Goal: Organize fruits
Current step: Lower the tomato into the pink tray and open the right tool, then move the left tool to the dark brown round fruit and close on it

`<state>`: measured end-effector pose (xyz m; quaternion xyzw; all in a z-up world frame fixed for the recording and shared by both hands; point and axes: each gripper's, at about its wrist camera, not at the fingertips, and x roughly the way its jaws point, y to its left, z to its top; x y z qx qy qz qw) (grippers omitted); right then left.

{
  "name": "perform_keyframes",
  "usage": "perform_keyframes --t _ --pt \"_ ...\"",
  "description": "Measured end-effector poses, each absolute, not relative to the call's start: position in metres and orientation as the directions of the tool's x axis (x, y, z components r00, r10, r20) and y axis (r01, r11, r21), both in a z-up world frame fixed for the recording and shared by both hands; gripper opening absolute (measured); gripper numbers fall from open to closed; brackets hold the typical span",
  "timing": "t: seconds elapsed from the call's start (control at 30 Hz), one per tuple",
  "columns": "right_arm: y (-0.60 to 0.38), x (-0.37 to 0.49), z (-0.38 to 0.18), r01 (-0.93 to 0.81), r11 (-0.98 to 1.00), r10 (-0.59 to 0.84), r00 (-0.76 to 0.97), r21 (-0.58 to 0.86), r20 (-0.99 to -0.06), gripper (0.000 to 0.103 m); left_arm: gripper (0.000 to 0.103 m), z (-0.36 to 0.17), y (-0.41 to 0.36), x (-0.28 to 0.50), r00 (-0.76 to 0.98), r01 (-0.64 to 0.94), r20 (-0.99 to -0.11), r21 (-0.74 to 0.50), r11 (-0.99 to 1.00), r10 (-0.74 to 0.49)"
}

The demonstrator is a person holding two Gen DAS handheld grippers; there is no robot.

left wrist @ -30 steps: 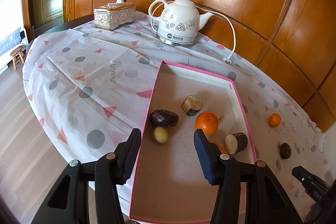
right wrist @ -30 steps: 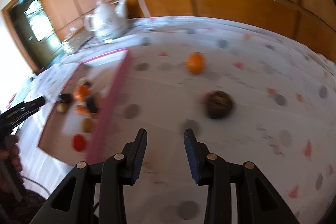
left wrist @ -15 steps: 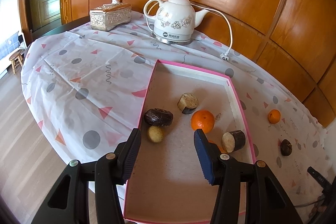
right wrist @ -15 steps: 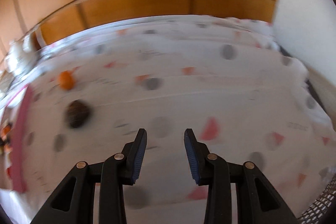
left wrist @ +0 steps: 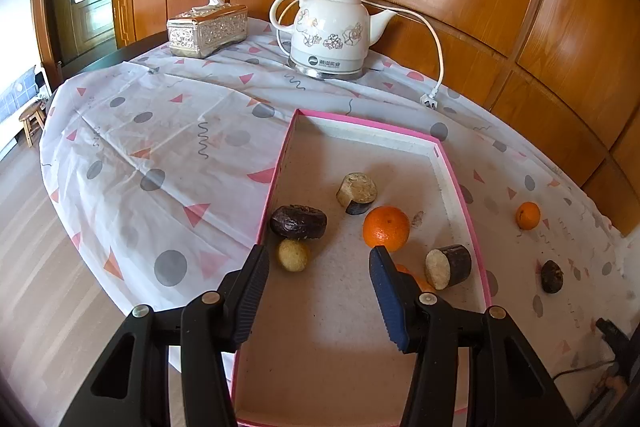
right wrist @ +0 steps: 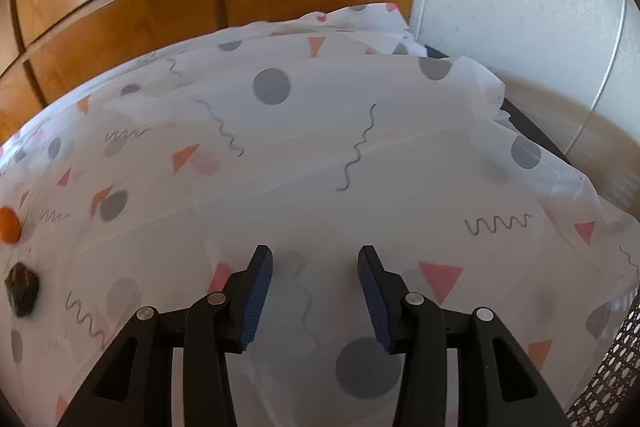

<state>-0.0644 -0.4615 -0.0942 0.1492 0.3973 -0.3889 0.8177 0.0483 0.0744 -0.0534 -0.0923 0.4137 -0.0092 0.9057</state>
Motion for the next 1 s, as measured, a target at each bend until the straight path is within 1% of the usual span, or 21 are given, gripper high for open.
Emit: perform_keyframes --t 0.07,0.17,0.23,0.3,0.43,0.5,0.6,0.7,1.0 --pt "-0.466 -0.062 -0.096 0.761 0.646 -0.522 0.384 -0.059 -0.761 0.047 0.053 -0.054 0.073 0.050 0.656 -0.061 -0.750 -0.170 0.983 -0.089" --pt "-0.467 -0.063 -0.098 0.762 0.647 -0.520 0.399 -0.043 -0.755 0.052 0.053 -0.055 0.072 0.052 0.651 -0.062 -0.754 -0.167 0.984 -0.087" --pt "-0.467 -0.062 -0.098 0.758 0.652 -0.513 0.413 -0.029 -0.753 0.056 0.053 -0.053 0.070 0.053 0.651 -0.056 -0.754 -0.164 0.985 -0.088" --pt "-0.466 -0.062 -0.099 0.754 0.657 -0.510 0.419 -0.026 -0.751 0.059 0.053 -0.051 0.068 0.054 0.655 -0.049 -0.750 -0.161 0.986 -0.090" --pt "-0.465 -0.063 -0.100 0.752 0.658 -0.511 0.425 -0.022 -0.747 0.059 0.053 -0.045 0.059 0.057 0.657 -0.026 -0.747 -0.158 0.987 -0.102" --pt "-0.465 -0.064 -0.100 0.753 0.658 -0.510 0.429 -0.018 -0.746 0.059 0.053 -0.043 0.052 0.058 0.656 -0.004 -0.746 -0.155 0.988 -0.115" --pt "-0.465 -0.064 -0.101 0.752 0.659 -0.510 0.432 -0.015 -0.744 0.060 0.056 -0.039 0.036 0.060 0.654 0.043 -0.743 -0.153 0.987 -0.144" --pt "-0.463 -0.065 -0.101 0.746 0.665 -0.504 0.438 -0.011 -0.745 0.064 0.057 -0.035 0.016 0.063 0.650 0.103 -0.739 -0.148 0.984 -0.179" --pt "-0.463 -0.063 -0.101 0.738 0.675 -0.497 0.446 -0.009 -0.745 0.068 0.057 -0.032 -0.046 0.074 0.605 0.265 -0.749 -0.134 0.955 -0.272"
